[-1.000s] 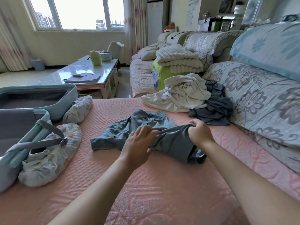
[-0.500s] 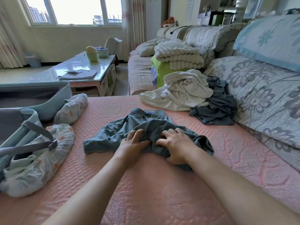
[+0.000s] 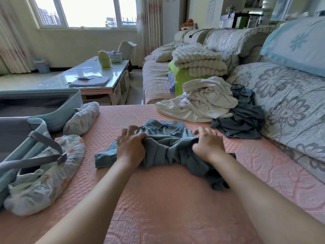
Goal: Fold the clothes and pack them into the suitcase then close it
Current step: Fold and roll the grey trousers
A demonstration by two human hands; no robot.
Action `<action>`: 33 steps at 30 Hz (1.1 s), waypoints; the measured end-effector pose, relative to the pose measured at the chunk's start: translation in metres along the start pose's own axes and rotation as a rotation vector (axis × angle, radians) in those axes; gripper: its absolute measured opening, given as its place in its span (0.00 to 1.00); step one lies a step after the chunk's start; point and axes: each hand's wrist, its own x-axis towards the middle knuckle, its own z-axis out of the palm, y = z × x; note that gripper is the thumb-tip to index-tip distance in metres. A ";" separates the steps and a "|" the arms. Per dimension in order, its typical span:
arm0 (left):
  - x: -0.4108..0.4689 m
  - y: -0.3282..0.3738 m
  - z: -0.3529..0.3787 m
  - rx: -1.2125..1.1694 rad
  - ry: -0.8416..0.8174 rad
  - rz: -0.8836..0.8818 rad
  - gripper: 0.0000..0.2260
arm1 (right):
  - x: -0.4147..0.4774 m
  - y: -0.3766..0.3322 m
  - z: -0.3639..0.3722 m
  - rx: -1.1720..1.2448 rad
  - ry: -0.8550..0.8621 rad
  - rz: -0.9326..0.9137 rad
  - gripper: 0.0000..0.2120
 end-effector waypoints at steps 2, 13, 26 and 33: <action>-0.007 0.000 0.014 0.120 0.039 0.022 0.22 | -0.003 0.001 0.014 -0.193 0.163 -0.117 0.25; -0.015 0.011 0.042 0.026 -0.497 0.384 0.17 | -0.007 0.002 0.017 -0.458 -0.276 -0.353 0.33; 0.000 -0.005 -0.071 -0.237 -0.177 -0.122 0.11 | -0.028 -0.015 -0.028 0.568 -0.102 -0.184 0.13; -0.051 -0.029 -0.077 0.266 -0.312 0.038 0.14 | -0.062 -0.027 -0.008 -0.012 -0.418 -0.256 0.16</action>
